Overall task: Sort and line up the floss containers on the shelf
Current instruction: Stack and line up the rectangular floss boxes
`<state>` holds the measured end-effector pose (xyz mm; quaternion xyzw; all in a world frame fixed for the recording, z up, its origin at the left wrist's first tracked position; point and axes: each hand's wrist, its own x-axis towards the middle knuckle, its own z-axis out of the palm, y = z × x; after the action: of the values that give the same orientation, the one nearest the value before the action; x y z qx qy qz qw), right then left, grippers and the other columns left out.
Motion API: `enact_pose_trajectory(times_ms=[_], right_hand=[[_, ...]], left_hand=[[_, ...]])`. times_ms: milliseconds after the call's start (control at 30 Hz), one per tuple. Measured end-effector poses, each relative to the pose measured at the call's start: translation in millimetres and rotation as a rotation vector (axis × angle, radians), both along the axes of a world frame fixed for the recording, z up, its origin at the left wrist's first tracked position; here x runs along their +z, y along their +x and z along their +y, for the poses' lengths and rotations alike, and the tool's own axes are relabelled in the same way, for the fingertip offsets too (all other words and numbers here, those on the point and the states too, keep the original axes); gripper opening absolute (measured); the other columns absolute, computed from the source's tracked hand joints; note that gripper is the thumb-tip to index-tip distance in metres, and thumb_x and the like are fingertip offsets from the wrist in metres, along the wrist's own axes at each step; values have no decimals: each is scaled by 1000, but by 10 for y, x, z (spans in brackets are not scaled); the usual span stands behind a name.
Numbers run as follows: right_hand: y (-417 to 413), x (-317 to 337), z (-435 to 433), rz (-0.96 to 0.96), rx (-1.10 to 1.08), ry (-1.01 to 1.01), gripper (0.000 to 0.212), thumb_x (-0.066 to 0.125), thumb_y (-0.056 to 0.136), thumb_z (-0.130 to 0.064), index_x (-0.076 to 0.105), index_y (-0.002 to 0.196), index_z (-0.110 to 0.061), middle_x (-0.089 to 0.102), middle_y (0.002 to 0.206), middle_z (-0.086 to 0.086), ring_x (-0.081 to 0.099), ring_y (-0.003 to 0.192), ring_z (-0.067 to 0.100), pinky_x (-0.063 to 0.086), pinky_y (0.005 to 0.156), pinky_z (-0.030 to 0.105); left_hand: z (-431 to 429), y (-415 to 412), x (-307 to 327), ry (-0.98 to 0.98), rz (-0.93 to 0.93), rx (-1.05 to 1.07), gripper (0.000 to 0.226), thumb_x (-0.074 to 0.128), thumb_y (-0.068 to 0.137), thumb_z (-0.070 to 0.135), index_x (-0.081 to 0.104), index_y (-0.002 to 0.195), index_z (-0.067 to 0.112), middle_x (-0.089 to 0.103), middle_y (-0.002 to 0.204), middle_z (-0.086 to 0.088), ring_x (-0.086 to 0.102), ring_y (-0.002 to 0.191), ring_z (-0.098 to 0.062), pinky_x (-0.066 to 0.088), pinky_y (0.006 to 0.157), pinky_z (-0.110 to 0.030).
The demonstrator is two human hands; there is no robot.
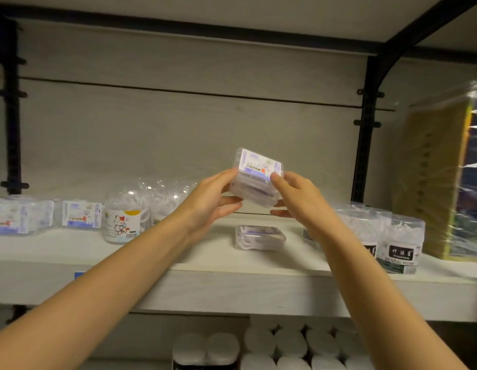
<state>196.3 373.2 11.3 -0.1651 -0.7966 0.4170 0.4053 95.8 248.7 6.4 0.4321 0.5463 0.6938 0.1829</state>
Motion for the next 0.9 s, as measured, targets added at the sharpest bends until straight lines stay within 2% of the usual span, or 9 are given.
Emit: enact_pose_trajectory(times_ms=[67,167,267,367,533,633,700,833,900], right_hand=[[41,-19,-38,75,82,-84,39,46,94,-37,49,129,-20,58,123,6,62,102,21,56,67,26],[149,-69,-95,86,183,-110,36,48,94,-37,46,128,-28,56,125,2,63,100,14,56,66,23],[252,-135,-191,32,234,-69,37,47,94,-37,43,131,-37,50,129,-1,60,95,6,56,63,20],[285,-210,-274,-35,206,-46,41,48,91,-42,43,132,-42,44,132,1,55,87,3,54,63,21],[354,-255,-319,-101,273,-96,41,52,89,-43,47,129,-39,47,132,0,58,91,4,56,71,23],[361,-275,-306,-83,286,-109,37,56,87,-42,53,122,-35,49,131,-4,59,100,5,52,87,30],[349,-287,-311,-42,269,-123,33,58,85,-42,57,116,-32,53,129,-5,59,107,7,48,92,30],[349,-275,-371,116,264,-172,30,58,86,-34,63,111,-18,67,115,3,62,101,10,47,78,20],[401,-244,-382,228,270,-179,32,57,86,-31,63,111,-12,70,109,6,64,100,16,50,83,23]], left_hand=[[-63,32,-4,35,12,-81,23,51,92,28,64,110,21,67,115,0,66,102,-21,48,97,-32],[-134,36,-89,66,38,-113,45,65,81,14,52,125,17,66,118,-7,65,107,-21,52,93,-29],[-173,20,-214,71,46,-118,68,73,66,9,45,127,17,63,121,-12,66,105,-23,54,89,-33],[-206,21,-285,34,89,-139,68,71,70,-2,43,128,18,65,120,-9,66,105,-22,56,83,-34],[-218,-31,-334,-28,126,-141,68,69,71,-11,44,130,11,66,119,-11,64,108,-25,55,87,-42],[-219,-43,-352,-50,173,-97,69,71,68,-13,46,128,11,66,119,-11,63,109,-25,53,90,-47],[-221,-19,-355,-47,198,-62,70,73,66,-13,47,126,12,67,117,-10,64,108,-24,52,91,-47],[-257,38,-333,-6,228,22,74,78,60,-10,48,122,16,71,107,-6,69,98,-21,55,86,-40],[-331,32,-297,19,222,54,78,84,52,-2,48,118,20,72,102,-7,71,90,-22,57,82,-34]])
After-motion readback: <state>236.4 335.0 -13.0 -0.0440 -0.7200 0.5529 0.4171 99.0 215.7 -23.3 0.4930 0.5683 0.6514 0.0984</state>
